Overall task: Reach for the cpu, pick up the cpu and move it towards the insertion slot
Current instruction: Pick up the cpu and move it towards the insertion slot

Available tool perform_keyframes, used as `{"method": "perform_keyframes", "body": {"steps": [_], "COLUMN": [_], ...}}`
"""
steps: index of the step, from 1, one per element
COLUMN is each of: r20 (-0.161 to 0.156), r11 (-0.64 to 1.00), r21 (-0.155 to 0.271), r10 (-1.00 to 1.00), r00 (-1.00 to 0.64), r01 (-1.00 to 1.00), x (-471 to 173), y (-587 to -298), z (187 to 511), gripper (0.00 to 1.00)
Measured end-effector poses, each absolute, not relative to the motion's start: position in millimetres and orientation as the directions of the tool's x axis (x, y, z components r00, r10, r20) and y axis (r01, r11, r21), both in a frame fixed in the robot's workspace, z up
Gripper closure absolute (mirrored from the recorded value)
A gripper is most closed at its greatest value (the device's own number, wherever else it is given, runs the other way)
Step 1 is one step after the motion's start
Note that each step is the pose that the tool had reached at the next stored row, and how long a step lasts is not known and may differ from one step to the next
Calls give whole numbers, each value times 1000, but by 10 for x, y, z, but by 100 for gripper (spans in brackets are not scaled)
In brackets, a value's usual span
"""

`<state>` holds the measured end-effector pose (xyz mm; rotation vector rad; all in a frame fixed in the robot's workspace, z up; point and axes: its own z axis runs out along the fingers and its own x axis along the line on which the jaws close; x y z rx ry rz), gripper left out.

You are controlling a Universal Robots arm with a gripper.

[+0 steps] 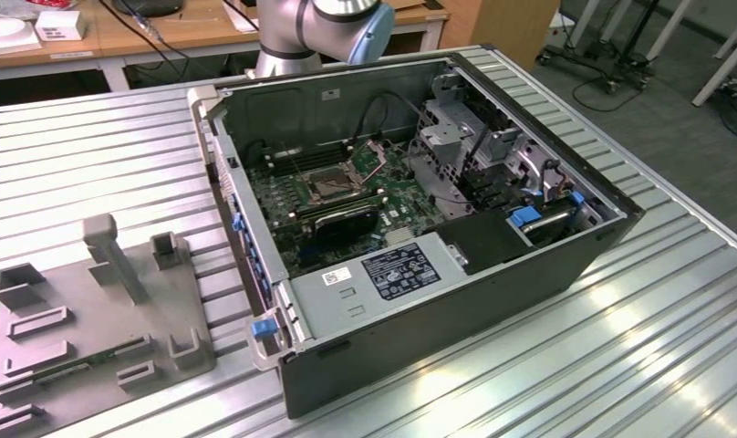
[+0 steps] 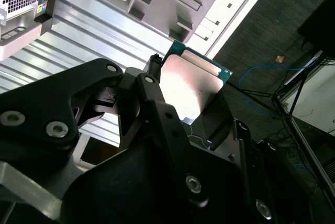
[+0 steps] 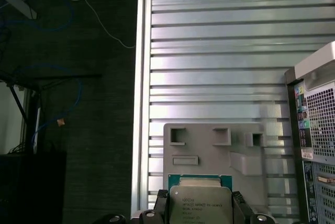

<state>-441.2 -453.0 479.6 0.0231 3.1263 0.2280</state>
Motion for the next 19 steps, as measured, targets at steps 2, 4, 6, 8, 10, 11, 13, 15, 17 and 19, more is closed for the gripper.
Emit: {"method": "perform_keyframes", "body": {"steps": [2, 4, 6, 8, 10, 11, 13, 15, 17, 19], "r20": [-6, -6, -6, -6, -6, -6, -6, -6, -6, -6], "r11": [989, 989, 989, 989, 989, 989, 989, 989, 989, 989], "r21": [145, 145, 145, 145, 145, 145, 145, 145, 145, 145], "r10": [15, 15, 15, 15, 15, 15, 15, 15, 15, 15], "r00": [-1000, -1000, -1000, -1000, -1000, -1000, -1000, -1000, -1000, -1000], "r01": [14, 14, 14, 14, 14, 14, 14, 14, 14, 14], "x": [-4398, -4383, -4372, -4362, -4352, -4348, -4345, -4339, -4334, -4329], "y": [-4530, -4530, -4530, -4530, -4530, -4530, -4531, -4530, -4530, -4530], "z": [4796, 4797, 4796, 4796, 4796, 4796, 4795, 4796, 4796, 4796], "gripper": [45, 45, 45, 45, 45, 45, 45, 45, 45, 45]}}
